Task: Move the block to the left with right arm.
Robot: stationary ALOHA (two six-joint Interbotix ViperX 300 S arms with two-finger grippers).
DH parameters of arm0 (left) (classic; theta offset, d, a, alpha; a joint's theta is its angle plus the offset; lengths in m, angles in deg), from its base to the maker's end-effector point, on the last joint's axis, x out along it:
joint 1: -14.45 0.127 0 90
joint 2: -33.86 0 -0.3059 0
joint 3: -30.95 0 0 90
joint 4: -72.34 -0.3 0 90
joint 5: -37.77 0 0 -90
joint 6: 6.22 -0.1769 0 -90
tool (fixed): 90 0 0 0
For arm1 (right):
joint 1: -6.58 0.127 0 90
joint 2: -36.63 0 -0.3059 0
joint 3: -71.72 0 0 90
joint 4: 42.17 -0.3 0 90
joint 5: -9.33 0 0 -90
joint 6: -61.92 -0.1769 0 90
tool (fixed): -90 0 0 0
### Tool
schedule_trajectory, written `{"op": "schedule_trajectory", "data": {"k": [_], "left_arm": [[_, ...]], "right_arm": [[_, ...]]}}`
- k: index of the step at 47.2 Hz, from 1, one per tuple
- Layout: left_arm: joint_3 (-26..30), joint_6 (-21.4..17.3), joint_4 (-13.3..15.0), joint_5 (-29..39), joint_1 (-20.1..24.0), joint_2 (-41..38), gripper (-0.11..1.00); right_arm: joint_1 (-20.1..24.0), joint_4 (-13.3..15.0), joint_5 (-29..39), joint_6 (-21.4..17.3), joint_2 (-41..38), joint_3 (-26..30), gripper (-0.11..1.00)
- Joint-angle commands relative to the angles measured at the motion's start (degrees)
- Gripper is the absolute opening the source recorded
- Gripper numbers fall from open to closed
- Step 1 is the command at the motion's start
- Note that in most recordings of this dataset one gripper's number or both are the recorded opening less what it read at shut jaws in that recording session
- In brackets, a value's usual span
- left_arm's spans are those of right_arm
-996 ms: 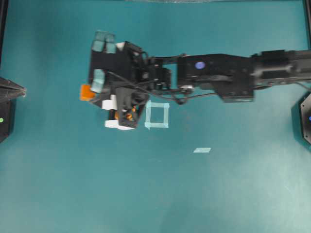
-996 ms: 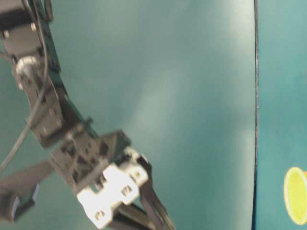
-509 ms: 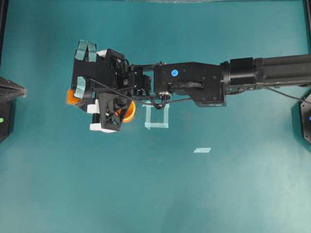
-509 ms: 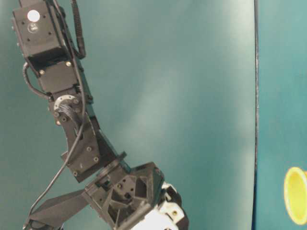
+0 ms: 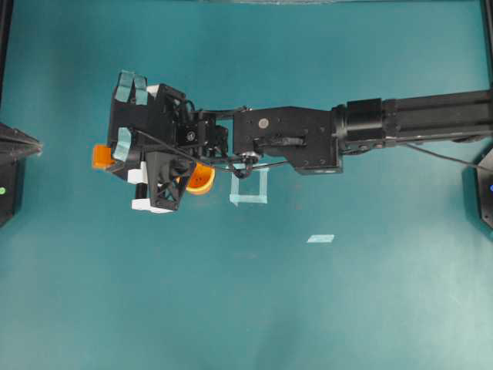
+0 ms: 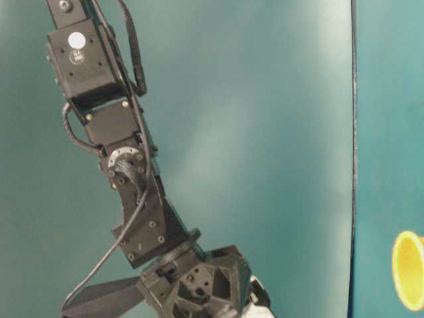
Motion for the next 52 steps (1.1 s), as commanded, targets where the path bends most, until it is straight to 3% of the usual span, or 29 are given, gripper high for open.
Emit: {"op": "schedule_trajectory", "data": {"k": [1, 13, 52], "left_arm": [[1.6, -0.1, -0.2, 2.8, -0.2, 0.5, 0.0], [3.9, -0.6, -0.2, 12.0, -0.1, 5.2, 0.0], [4.0, -0.5, -0.4, 12.0, -0.1, 6.2, 0.0]], "right_arm": [[-0.4, 0.0, -0.7, 0.0, 1.1, 2.5, 0.39], [-0.7, 0.0, -0.7, -0.1, 0.1, 3.7, 0.39], [-0.1, -0.4, 0.3, -0.2, 0.1, 3.7, 0.39]]}}
